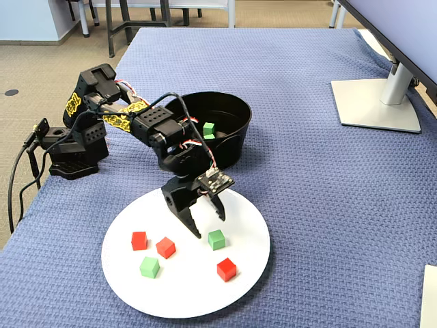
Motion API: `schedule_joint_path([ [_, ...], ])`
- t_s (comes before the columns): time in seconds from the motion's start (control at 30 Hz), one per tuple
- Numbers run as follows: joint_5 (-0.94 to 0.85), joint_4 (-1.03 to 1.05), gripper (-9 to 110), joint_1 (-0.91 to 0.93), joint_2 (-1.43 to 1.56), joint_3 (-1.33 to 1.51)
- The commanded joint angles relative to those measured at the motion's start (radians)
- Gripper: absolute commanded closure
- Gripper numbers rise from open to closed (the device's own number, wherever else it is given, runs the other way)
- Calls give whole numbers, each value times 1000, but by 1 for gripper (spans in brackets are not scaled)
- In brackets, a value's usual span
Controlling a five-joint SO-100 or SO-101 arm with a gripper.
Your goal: Pick up the green cubes from the white plate and place them in the black recipient
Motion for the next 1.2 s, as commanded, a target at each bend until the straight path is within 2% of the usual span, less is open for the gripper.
schedule_joint_path([
  [0.0,28,-6,78,-38,17,-84],
  [0.6,75,-6,78,-12,-26,-126],
  [1.17,115,57,77,6,132,-97],
])
